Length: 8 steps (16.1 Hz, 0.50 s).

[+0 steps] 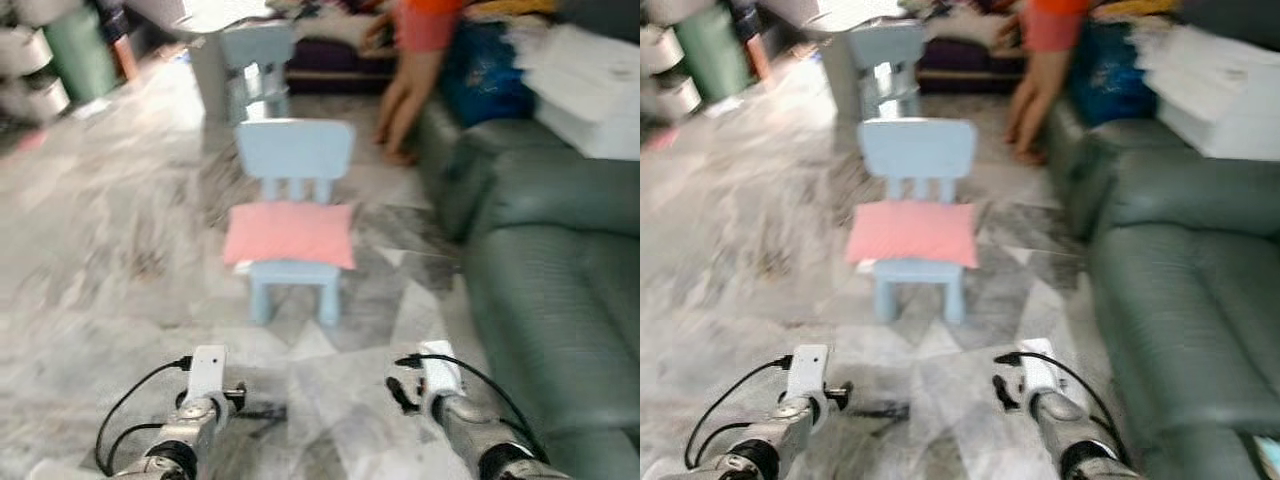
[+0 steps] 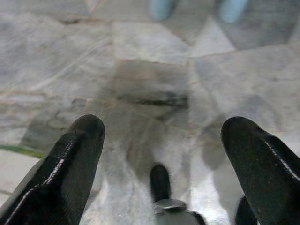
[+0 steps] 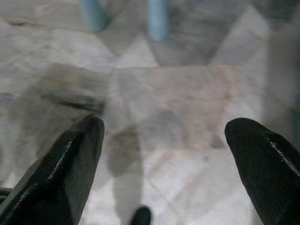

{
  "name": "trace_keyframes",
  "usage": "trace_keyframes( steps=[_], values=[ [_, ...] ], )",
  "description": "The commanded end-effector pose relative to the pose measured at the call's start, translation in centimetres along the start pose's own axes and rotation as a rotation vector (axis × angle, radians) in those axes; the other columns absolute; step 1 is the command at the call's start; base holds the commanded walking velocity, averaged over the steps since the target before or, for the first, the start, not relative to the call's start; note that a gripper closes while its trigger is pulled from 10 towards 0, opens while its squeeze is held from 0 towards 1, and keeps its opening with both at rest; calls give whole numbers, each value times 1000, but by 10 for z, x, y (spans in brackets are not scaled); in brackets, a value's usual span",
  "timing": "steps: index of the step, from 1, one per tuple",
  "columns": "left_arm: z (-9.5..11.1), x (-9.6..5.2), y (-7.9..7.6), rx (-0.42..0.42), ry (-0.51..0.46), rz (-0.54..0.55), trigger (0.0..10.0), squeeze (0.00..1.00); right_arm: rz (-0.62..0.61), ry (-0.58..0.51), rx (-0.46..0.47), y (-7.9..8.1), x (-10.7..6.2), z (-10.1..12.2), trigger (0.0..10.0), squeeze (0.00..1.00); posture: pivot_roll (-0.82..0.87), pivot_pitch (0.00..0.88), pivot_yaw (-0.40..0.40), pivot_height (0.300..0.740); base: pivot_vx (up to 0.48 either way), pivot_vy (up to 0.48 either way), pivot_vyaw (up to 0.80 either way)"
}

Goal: Move the pillow to the sofa

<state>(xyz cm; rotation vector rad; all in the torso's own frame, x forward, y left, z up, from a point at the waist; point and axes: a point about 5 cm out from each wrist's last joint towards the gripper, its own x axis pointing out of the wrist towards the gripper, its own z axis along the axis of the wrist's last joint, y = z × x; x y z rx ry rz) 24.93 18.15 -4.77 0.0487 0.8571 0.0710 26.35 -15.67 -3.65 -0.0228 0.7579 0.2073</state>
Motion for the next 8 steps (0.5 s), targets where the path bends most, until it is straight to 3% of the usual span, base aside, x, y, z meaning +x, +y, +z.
trace_keyframes(
  steps=[1, 8],
  values=[
    [2, 0, 0, -2, -2, 0, 10000, 0, -1, -12, 5, -1, 0, 2, 10000, 0, -179, 0, -24, 740, 394, 270, 0],
    [2, 0, 1, 0, 1, 1, 10000, 0, -1, -15, 8, -2, 0, 3, 10000, 0, -179, 0, -23, 740, 397, 270, 0]
  ],
)
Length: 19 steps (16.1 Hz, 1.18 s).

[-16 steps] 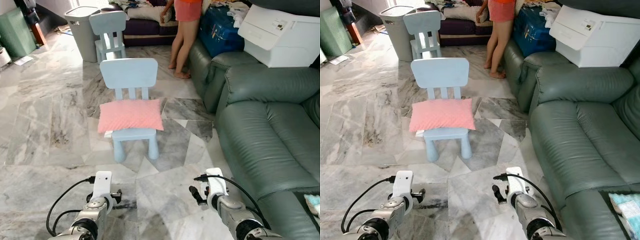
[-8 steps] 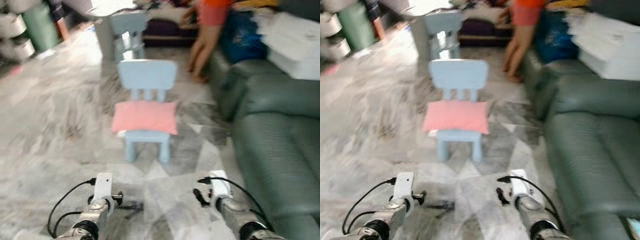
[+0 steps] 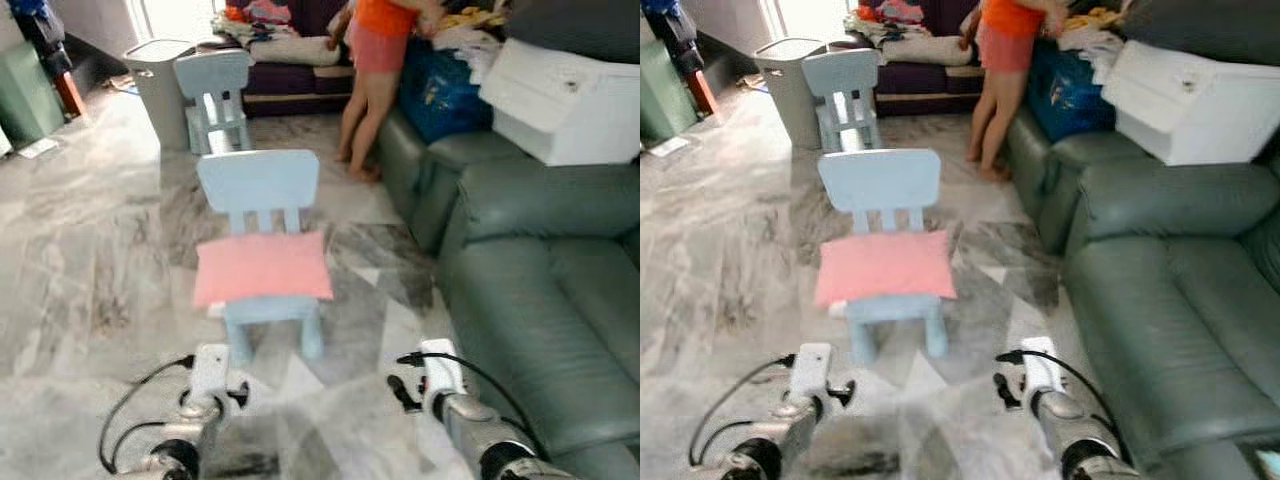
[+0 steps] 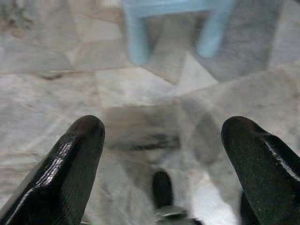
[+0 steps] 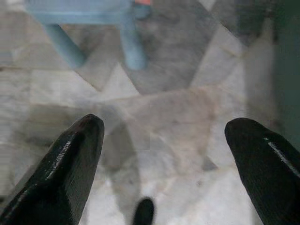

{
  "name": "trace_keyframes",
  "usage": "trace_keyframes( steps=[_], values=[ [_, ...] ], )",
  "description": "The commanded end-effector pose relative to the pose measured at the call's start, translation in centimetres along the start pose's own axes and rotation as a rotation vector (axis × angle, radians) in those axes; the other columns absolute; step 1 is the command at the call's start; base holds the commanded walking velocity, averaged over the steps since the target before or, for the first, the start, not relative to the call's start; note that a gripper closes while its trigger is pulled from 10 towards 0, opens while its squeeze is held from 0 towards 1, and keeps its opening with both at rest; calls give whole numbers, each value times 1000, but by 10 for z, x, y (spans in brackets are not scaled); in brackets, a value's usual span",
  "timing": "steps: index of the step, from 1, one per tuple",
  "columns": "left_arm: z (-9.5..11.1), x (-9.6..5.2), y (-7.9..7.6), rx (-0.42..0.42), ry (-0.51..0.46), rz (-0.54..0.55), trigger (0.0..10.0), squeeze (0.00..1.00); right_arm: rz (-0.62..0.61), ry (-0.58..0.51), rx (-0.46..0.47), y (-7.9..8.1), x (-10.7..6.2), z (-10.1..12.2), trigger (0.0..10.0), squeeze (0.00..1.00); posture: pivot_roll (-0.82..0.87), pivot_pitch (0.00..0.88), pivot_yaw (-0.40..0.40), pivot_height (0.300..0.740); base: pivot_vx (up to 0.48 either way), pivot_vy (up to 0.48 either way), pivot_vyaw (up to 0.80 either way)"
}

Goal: Move the pillow to the sofa

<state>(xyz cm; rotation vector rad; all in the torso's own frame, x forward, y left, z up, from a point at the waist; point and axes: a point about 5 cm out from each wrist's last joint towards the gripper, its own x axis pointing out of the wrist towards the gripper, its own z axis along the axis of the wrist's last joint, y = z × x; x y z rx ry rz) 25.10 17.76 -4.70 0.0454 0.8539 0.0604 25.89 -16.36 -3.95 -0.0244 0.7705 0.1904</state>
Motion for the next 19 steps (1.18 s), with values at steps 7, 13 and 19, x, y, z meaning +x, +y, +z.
trace_keyframes(
  steps=[7, 13, 19],
  values=[
    [0, 0, 5, 6, 7, 13, 10000, 0, 14, -25, 1, 5, 2, 8, 10000, 0, -179, 0, -21, 740, 396, 269, 0],
    [-1, 0, 6, 18, 10, 12, 10000, 0, 16, -24, -4, 5, 2, 7, 10000, 0, -177, 0, -20, 740, 397, 269, 0],
    [-2, 0, 6, 19, 13, 12, 10000, 0, 20, -21, -1, 5, 2, 6, 10000, 0, -176, 0, -21, 740, 397, 270, 0]
  ],
)
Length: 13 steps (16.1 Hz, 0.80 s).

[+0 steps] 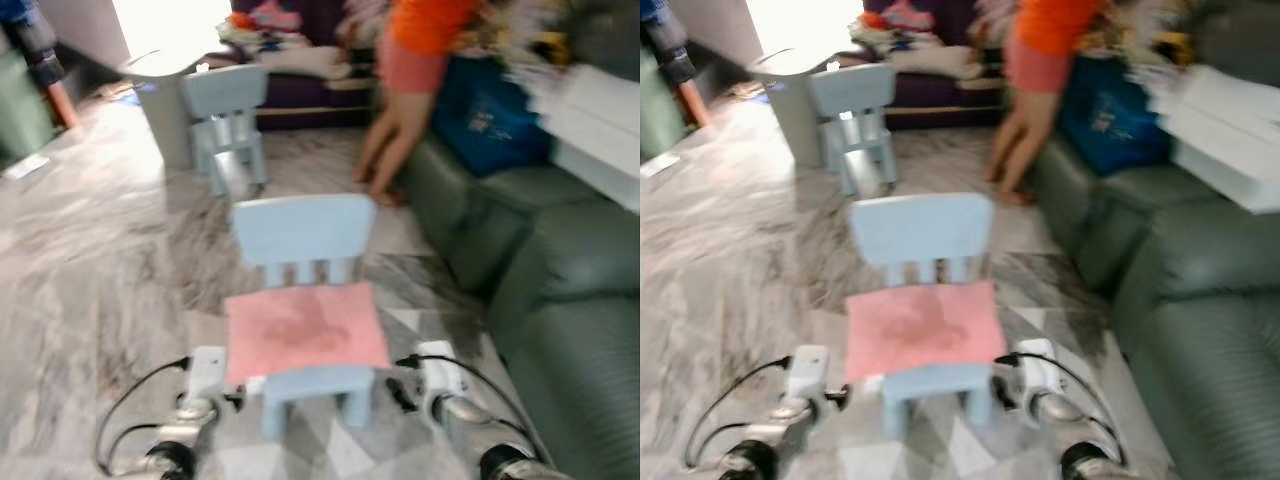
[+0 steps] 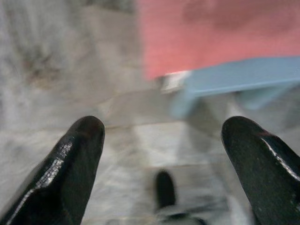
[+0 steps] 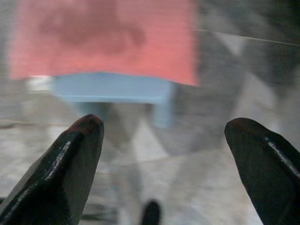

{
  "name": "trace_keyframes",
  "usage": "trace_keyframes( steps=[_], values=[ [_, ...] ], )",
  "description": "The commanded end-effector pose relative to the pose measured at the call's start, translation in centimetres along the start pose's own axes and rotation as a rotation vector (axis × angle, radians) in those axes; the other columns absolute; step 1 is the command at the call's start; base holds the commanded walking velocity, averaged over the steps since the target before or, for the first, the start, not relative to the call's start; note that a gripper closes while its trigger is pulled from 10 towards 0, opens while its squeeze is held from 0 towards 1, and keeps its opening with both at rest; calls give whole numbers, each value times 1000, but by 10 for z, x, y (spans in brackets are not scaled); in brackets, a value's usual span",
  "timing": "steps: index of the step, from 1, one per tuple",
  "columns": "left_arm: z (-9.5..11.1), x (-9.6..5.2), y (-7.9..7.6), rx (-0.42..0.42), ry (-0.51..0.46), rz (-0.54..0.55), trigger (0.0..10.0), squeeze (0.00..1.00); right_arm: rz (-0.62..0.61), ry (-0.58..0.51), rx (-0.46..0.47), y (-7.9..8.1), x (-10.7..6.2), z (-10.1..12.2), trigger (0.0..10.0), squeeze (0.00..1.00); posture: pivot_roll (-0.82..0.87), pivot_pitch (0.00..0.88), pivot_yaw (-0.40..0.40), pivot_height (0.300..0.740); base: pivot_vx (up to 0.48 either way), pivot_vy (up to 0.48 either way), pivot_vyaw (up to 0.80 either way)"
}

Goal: Move the pillow to the sofa

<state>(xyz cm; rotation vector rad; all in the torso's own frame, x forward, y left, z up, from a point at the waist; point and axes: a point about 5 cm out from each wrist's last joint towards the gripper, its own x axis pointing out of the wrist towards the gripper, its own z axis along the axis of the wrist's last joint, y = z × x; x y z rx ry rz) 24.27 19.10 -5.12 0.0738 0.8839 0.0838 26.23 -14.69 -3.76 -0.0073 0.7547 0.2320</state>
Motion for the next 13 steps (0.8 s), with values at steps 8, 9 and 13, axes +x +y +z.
trace_keyframes(
  steps=[8, 9, 13],
  values=[
    [9, 1, -7, 5, -29, -18, 10000, 0, -26, -8, 9, -10, -2, 2, 10000, 0, -176, 0, -23, 740, 150, 68, 0],
    [9, 1, -7, 3, -29, -18, 10000, 0, -26, -8, 8, -10, -2, 2, 10000, 0, -176, 0, -23, 740, 0, 0, 0],
    [9, 1, -8, 1, -28, -21, 10000, 0, -30, -7, 9, -11, -2, 2, 10000, 0, -178, 0, -23, 740, 0, -143, 0]
  ],
)
